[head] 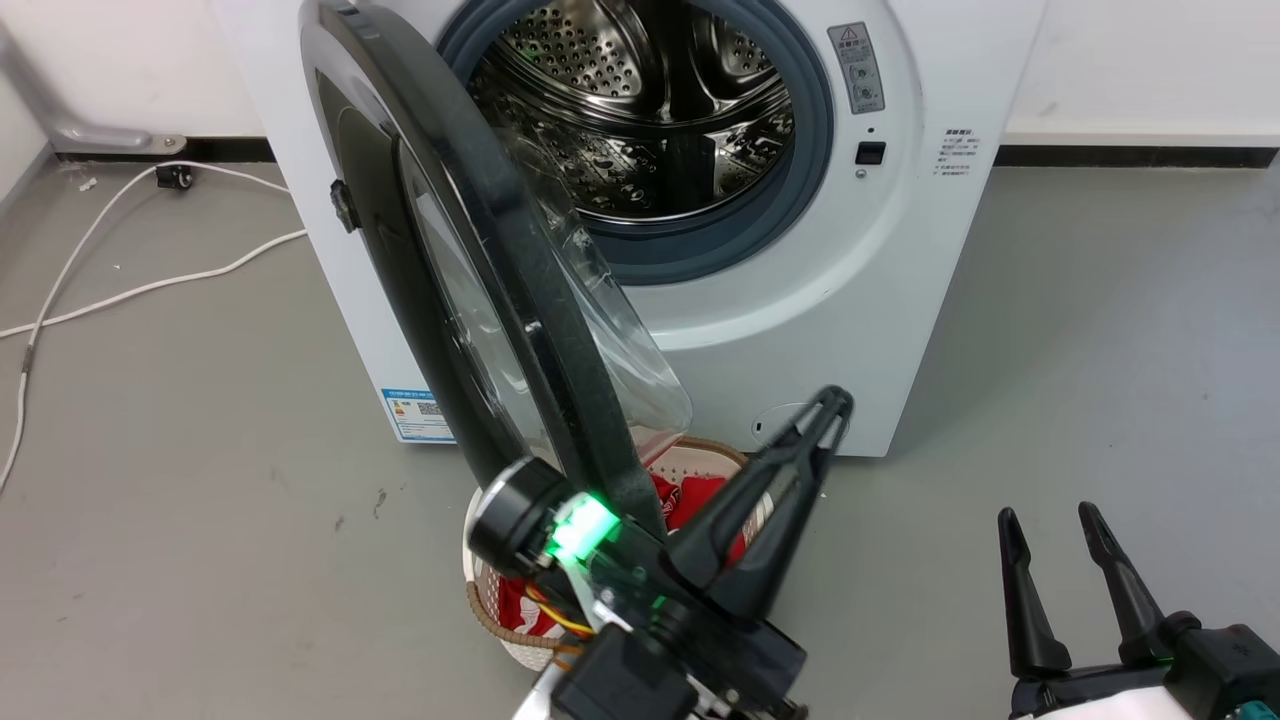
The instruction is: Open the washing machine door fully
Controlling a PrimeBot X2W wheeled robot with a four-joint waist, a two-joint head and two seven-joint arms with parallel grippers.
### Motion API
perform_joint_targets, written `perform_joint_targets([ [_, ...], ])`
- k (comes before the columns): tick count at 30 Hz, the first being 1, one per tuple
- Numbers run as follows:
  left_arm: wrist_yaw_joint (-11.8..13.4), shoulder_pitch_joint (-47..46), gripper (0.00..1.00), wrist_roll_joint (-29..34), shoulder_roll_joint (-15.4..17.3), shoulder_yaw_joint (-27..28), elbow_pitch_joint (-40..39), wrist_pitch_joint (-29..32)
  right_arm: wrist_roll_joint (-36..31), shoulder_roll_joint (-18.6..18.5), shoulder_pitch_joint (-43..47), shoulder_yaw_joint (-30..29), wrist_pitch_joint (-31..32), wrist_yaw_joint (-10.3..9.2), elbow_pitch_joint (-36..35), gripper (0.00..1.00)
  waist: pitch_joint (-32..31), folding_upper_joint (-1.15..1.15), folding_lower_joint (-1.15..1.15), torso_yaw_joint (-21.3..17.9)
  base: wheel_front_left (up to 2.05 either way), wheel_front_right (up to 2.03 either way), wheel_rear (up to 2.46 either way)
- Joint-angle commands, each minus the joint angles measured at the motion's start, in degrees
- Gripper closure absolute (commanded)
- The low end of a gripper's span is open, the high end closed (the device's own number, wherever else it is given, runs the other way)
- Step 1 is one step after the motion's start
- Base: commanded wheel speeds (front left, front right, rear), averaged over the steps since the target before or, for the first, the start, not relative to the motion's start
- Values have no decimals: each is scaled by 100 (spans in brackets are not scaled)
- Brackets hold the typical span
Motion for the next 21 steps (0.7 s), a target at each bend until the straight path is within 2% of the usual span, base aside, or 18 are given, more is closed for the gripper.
perform_joint_targets([
  [1,35,-43,100,-44,-6,-85,55,-13,-9,22,-1,-1,-12,0,16,0,11,0,0,-12,0,0,0],
  [13,-59,84,100,-234,-6,-1045,612,-13,-1,22,-105,44,-12,0,54,0,94,0,0,-15,0,0,0],
  [21,-51,253,100,-279,-8,-1202,1312,-12,-3,22,-145,49,-12,0,131,0,171,0,0,-47,0,0,0],
])
